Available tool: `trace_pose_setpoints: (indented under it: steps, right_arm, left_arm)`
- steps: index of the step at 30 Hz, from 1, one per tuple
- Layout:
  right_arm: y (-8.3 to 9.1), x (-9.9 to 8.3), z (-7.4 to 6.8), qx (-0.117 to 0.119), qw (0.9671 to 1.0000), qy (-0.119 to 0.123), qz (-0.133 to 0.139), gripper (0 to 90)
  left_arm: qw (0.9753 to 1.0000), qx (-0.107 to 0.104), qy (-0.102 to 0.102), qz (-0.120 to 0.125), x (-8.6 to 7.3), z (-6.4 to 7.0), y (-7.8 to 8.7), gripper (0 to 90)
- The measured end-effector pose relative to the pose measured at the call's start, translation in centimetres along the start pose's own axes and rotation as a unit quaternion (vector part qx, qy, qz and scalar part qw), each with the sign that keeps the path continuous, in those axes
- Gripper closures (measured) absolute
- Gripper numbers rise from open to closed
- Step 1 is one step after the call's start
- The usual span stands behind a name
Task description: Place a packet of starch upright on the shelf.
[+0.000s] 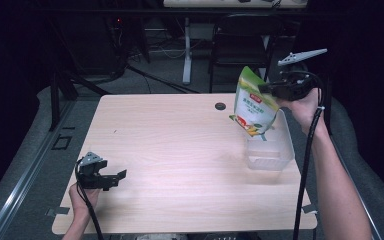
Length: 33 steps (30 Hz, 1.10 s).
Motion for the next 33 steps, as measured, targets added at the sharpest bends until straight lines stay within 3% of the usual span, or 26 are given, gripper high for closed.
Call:
trace_pose_setpoints:
  steps: [7,16,33]
  right_arm:
    - [1.0,-1.5,0.9,-0.006,0.9999,0.009,-0.004,90.0]
    - [0.9,-3.6,1.7,-0.005,0.9997,0.014,-0.016,90.0]
    - [0.6,-6.2,1.9,0.001,0.9988,0.032,-0.038,90.0]
  left_arm:
    - [1.0,0.0,-0.001,-0.003,0.0,0.0,0.0,8.8]
    - [1.0,0.001,0.002,-0.002,0.0,0.0,0.0,8.8]
    - [1.0,0.004,-0.002,0.0,0.0,0.1,0.1,8.8]
Point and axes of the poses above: each handheld gripper's, and its own axes: y roughly backward along the jaws, x roughly out of its top, z roughly to its right, the point moved 2 cm from there along -y, roughly forward along the jaws, and after that the axes turned 15 degrees about -z, right-handed, at the moved point
